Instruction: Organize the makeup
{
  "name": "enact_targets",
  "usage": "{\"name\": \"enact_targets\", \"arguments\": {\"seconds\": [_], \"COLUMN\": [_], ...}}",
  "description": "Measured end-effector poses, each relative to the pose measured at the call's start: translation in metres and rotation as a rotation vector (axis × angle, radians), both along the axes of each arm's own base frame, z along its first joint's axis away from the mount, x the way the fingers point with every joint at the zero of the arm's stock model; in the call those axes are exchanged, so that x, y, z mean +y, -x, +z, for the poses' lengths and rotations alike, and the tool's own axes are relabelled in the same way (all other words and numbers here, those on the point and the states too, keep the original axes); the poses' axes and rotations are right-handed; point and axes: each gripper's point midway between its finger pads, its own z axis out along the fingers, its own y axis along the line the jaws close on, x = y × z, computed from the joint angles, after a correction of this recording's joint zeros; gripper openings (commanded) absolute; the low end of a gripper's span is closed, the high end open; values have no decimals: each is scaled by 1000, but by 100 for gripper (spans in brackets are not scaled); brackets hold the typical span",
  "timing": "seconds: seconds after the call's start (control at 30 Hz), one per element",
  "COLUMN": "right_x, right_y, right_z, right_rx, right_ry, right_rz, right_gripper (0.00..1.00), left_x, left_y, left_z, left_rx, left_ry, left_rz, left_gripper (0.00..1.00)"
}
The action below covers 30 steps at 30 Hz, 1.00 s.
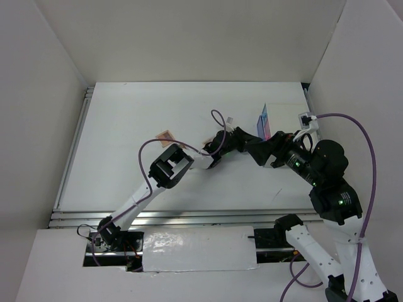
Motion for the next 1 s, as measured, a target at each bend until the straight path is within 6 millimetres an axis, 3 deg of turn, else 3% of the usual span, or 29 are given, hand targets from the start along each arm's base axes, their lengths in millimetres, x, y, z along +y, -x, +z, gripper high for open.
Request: {"name": "enact_targets", "arguments": {"seconds": [0.1, 0.37, 0.63, 1.0], "right_x": [0, 0, 0, 0], "right_y": [0, 0, 0, 0], "right_z": [0, 0, 1, 1], "right_rx": [0, 0, -2, -4], "right_ry": [0, 0, 0, -2], "right_rz": [0, 0, 0, 1], "right_gripper": [95, 94, 94, 95], "left_x": [4, 22, 38, 74], "left_y": [4, 9, 2, 2], "left_z": [1, 1, 1, 1], "left_rx": [-3, 11, 24, 59], "left_ry": [4, -21, -61, -159], "left_rz": [6, 16, -8, 11], "left_gripper": [0, 0, 0, 0]}}
